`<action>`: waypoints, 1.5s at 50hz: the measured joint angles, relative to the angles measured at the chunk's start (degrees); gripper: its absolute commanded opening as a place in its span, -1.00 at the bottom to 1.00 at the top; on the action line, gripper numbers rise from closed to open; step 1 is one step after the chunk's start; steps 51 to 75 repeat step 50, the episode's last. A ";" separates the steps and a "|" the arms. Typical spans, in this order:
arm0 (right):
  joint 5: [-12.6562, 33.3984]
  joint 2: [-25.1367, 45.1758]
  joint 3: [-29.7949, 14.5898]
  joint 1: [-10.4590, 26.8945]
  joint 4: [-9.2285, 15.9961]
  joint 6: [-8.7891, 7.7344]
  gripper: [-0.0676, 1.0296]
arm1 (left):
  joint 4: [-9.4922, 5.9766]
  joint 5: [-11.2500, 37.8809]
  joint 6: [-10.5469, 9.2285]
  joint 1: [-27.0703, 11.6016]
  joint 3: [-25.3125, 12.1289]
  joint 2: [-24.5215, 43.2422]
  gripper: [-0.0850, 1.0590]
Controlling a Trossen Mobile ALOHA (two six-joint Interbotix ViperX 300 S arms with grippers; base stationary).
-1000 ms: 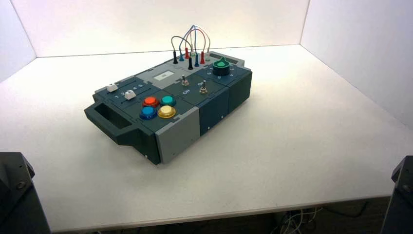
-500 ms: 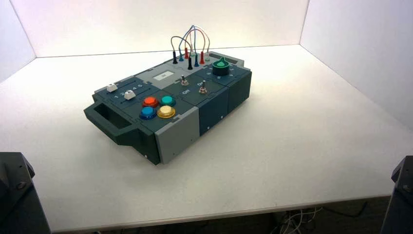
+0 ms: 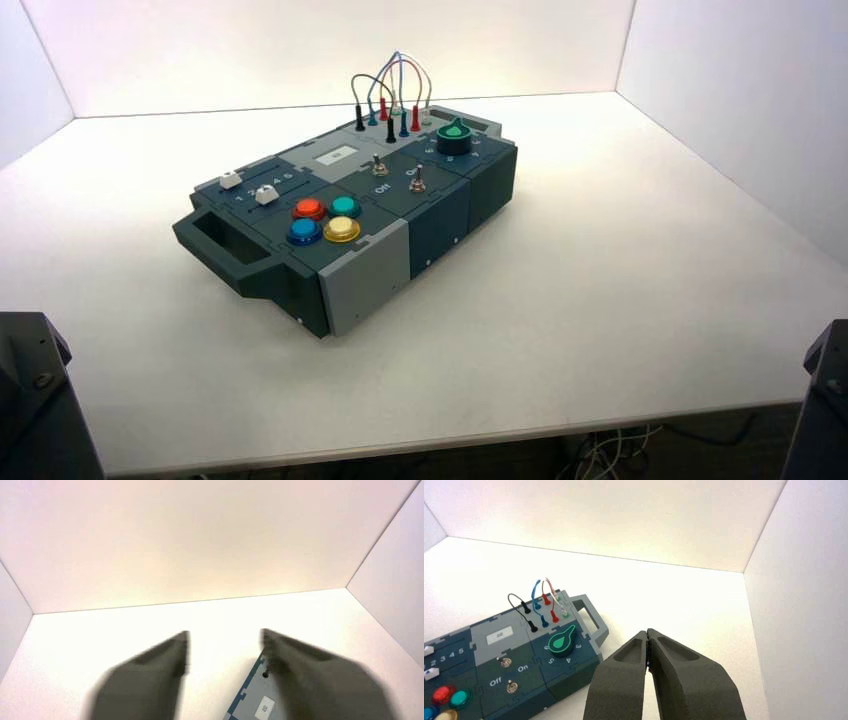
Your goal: Open left gripper.
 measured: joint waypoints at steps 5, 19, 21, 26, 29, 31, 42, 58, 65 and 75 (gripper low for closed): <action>0.00 0.09 0.00 0.00 0.00 0.00 -0.92 | 0.00 0.00 0.09 0.00 0.00 0.09 0.93; -0.18 0.44 0.00 0.00 0.00 0.00 -0.92 | 0.09 0.00 0.35 0.00 -0.18 0.79 0.93; -0.18 0.44 0.00 0.00 0.00 0.00 -0.92 | 0.09 0.00 0.35 0.00 -0.35 0.97 0.93; -0.09 0.53 0.00 0.00 0.09 0.00 -0.92 | 0.18 -0.09 0.35 0.00 -1.32 2.11 0.93; -0.18 0.53 0.00 0.00 0.18 0.00 -0.92 | 0.09 -0.09 0.35 0.00 -1.85 2.81 0.93; -0.18 0.53 0.00 0.00 0.26 0.00 -0.92 | 0.09 -0.09 0.35 0.00 -2.20 3.34 0.93; -0.18 0.53 0.00 0.00 0.44 0.00 -0.92 | 0.18 0.00 0.35 -0.09 -3.69 5.80 0.93; -0.18 0.53 0.00 0.00 0.53 0.00 -0.92 | 0.09 -0.09 0.35 -0.09 -4.57 6.24 0.93; -0.18 0.53 0.00 0.00 0.53 0.00 -0.92 | 0.09 -0.09 0.35 -0.09 -4.57 6.24 0.93; -0.18 0.53 0.00 0.00 0.53 0.00 -0.92 | 0.09 -0.09 0.35 -0.09 -4.57 6.24 0.93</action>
